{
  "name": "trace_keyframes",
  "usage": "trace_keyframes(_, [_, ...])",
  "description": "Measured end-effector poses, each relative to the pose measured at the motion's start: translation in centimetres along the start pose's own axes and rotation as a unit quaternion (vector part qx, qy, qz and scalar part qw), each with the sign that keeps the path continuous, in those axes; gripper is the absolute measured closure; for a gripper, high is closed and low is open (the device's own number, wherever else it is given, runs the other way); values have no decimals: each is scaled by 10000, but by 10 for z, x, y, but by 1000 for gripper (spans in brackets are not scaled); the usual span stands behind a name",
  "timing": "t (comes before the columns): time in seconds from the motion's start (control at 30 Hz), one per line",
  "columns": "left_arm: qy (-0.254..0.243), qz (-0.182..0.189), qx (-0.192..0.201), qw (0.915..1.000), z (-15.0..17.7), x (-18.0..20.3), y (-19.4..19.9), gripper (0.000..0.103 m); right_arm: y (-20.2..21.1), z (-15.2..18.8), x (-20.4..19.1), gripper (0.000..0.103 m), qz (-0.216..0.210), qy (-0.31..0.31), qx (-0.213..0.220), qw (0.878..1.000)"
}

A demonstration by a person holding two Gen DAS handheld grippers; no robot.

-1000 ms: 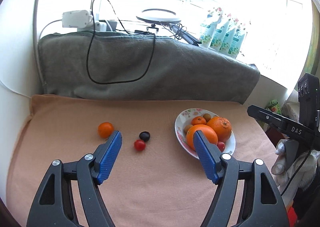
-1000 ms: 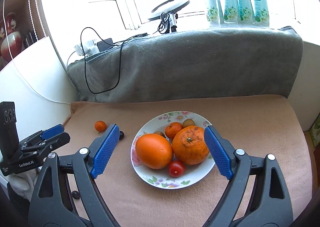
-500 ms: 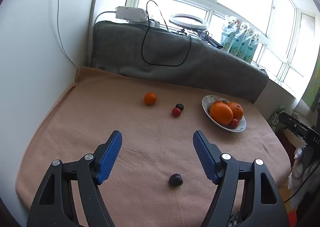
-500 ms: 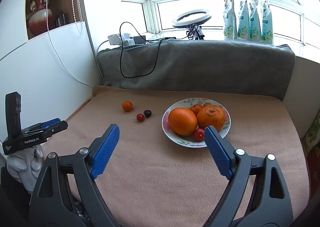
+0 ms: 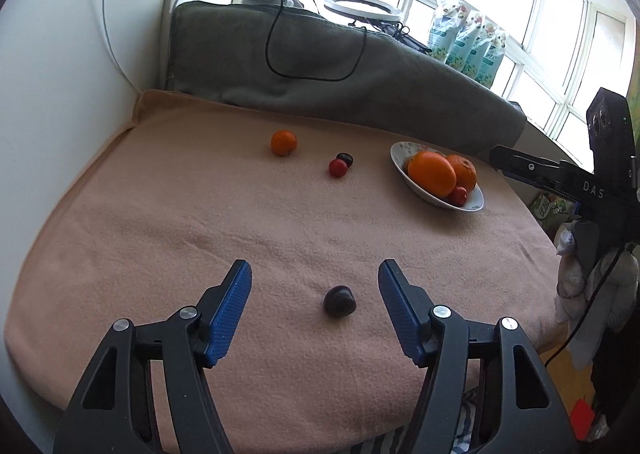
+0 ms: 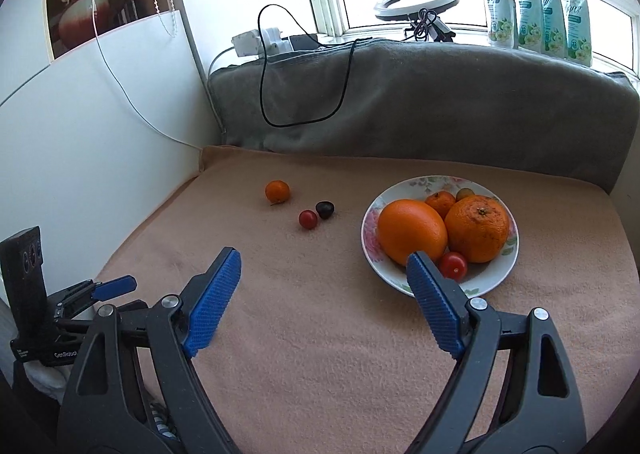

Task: Organize fruits
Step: 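Withdraw both open grippers from the bowl, then close the left gripper on the dark plum while the right gripper grasps a red cherry tomato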

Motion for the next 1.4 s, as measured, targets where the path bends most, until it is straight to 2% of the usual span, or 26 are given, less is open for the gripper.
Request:
trace_keyframes(0.03, [-47, 51, -53, 10000, 2, 4, -3, 44, -11, 0, -3, 32, -28, 4, -102, 9999])
trace_keyframes(0.13, [-286, 6, -155, 9995, 6, 13, -11, 49, -43, 2, -12, 41, -120, 60, -369, 9992])
trace_keyframes(0.23, [-283, 133, -194, 9993, 6, 15, -18, 49, -71, 2, -21, 52, -153, 122, -569, 9982])
trace_keyframes(0.4, [-389, 230, -350, 9984, 12, 16, -31, 54, -109, -2, -29, 55, -147, 114, -777, 9968])
trace_keyframes(0.53, [-415, 381, -467, 9973, 16, 18, -41, 59, -141, -2, -27, 65, 22, 96, -1001, 9949])
trace_keyframes(0.7, [-436, 479, -495, 9967, 18, 20, -50, 62, -171, -3, -19, 67, 169, -135, -1224, 9922])
trace_keyframes(0.9, [-465, 531, -576, 9958, 20, 16, -61, 65, -188, -5, -19, 67, 386, -22, -1267, 9912])
trace_keyframes(1.03, [-473, 552, -593, 9956, 20, 15, -66, 67, -202, -5, -17, 72, 409, -68, -1368, 9897])
trace_keyframes(1.23, [-498, 570, -606, 9953, 21, 16, -68, 69, -213, -5, -14, 73, 437, -82, -1397, 9892])
trace_keyframes(1.4, [-557, 617, -608, 9947, 22, 20, -66, 75, -222, -5, -16, 76, 481, -41, -1420, 9887])
Point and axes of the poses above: each gripper's, at about its wrist camera, not at the fingertips, and y roughly against the way its jaws point, x to its right, z to its underside, the point moved 8 cm from there along -y, roughly the way its jaws point, and after that the axes turned 11 degrees about -y, right-handed, at the moved point
